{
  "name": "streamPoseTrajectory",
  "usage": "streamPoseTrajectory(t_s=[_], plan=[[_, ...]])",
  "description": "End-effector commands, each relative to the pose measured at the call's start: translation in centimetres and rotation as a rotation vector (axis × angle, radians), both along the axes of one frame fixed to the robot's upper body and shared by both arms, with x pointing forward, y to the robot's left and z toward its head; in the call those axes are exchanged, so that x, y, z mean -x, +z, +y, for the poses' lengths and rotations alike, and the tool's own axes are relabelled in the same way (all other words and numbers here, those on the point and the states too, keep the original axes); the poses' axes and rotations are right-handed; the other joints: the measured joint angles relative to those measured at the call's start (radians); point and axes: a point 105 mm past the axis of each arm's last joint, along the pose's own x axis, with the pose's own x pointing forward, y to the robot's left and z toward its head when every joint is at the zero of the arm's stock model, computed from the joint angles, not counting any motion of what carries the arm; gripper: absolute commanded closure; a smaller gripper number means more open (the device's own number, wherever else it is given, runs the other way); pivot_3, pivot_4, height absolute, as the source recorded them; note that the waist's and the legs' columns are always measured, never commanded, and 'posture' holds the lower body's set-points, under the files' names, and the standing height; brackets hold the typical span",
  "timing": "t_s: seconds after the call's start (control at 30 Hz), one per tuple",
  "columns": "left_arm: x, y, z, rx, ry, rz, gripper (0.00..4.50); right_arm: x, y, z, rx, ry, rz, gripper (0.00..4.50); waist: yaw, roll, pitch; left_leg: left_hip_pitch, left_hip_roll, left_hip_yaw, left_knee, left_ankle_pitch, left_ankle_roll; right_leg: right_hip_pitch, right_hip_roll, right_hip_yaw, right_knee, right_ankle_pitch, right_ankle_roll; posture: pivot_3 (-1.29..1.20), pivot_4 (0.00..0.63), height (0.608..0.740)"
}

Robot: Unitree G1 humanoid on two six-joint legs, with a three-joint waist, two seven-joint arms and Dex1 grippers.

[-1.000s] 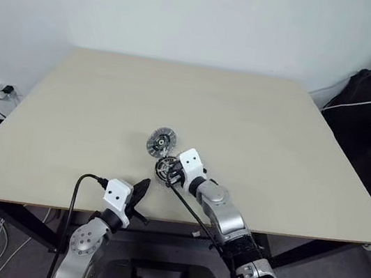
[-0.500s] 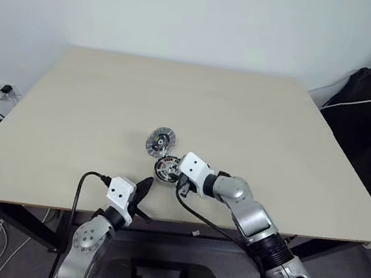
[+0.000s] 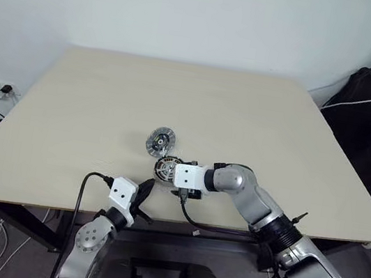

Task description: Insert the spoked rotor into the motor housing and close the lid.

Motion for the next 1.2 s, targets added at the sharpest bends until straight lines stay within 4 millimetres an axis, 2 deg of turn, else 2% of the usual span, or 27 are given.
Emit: streamPoseTrajectory(t_s=[0.03, 0.67, 1.03, 1.2], plan=[[-0.4, 1.3, -0.3, 0.014, -0.003, -0.045, 4.5, -0.6, 0.8, 0.4, 0.035, 0.066, -0.051, 1.03, 0.0, 0.0, 0.0, 0.0, 0.0, 0.0, 0.0, 0.0, 0.0, 0.0, 0.0, 0.0, 0.0, 0.0, 0.0, 0.0, 0.0, 0.74], [-0.5, 0.6, -0.3, 0.025, 0.0, -0.03, 4.5, -0.6, -0.9, 0.8, 0.116, 0.137, -0.015, 1.03, 0.0, 0.0, 0.0, 0.0, 0.0, 0.0, 0.0, 0.0, -0.001, 0.0, 0.0, 0.0, 0.001, 0.0, 0.0, 0.0, 0.0, 0.74], [-0.5, 0.5, -0.4, 0.031, 0.009, -0.032, 4.5, -1.0, -0.7, 0.8, 0.122, 0.145, -0.02, 4.35, 0.0, 0.0, 0.0, 0.001, 0.0, 0.0, 0.0, 0.0, -0.001, 0.001, 0.0, 0.0, 0.001, 0.0, 0.0, 0.0, 0.0, 0.74], [-0.4, 0.6, -0.4, 0.032, 0.01, -0.032, 4.5, -0.7, -0.7, 0.8, 0.112, 0.143, -0.006, 4.47, 0.0, 0.001, 0.0, 0.001, 0.0, 0.0, 0.0, 0.001, -0.001, 0.001, 0.0, 0.0, 0.001, 0.0, 0.0, 0.0, 0.0, 0.74]])
